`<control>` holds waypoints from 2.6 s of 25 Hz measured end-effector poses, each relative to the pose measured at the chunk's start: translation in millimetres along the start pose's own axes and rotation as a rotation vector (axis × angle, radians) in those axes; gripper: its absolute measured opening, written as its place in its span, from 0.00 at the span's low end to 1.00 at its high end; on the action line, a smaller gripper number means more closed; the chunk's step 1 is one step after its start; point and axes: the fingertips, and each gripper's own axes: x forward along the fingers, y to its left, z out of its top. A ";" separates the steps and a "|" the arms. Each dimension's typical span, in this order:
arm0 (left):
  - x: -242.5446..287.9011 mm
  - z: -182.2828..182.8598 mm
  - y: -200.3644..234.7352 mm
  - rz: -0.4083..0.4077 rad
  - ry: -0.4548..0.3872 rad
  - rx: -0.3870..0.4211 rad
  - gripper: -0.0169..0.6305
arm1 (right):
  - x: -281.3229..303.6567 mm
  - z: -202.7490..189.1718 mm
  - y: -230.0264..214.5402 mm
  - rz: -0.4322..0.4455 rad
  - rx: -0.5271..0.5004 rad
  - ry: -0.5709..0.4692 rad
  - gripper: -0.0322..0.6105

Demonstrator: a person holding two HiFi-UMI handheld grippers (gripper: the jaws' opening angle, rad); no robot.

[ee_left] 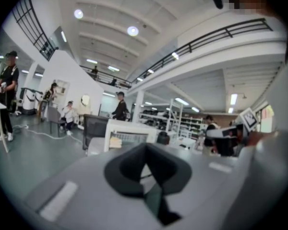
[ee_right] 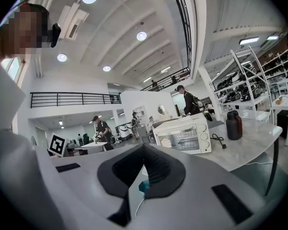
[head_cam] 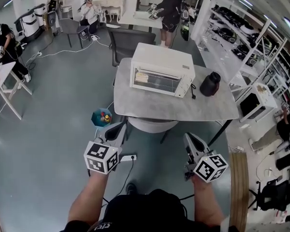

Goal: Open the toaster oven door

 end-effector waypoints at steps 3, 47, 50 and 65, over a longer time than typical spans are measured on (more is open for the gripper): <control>4.9 -5.6 7.9 -0.011 0.023 -0.006 0.04 | 8.4 1.2 -0.8 -0.005 0.006 0.005 0.04; 261.5 12.8 27.6 0.070 0.168 -0.020 0.04 | 197.2 34.6 -197.7 0.223 0.082 0.199 0.04; 256.9 10.2 40.7 0.056 0.167 -0.064 0.04 | 203.6 30.9 -196.3 0.184 0.089 0.221 0.04; 241.6 8.4 111.5 0.045 0.156 -0.072 0.04 | 246.8 19.0 -178.2 0.019 0.115 0.259 0.04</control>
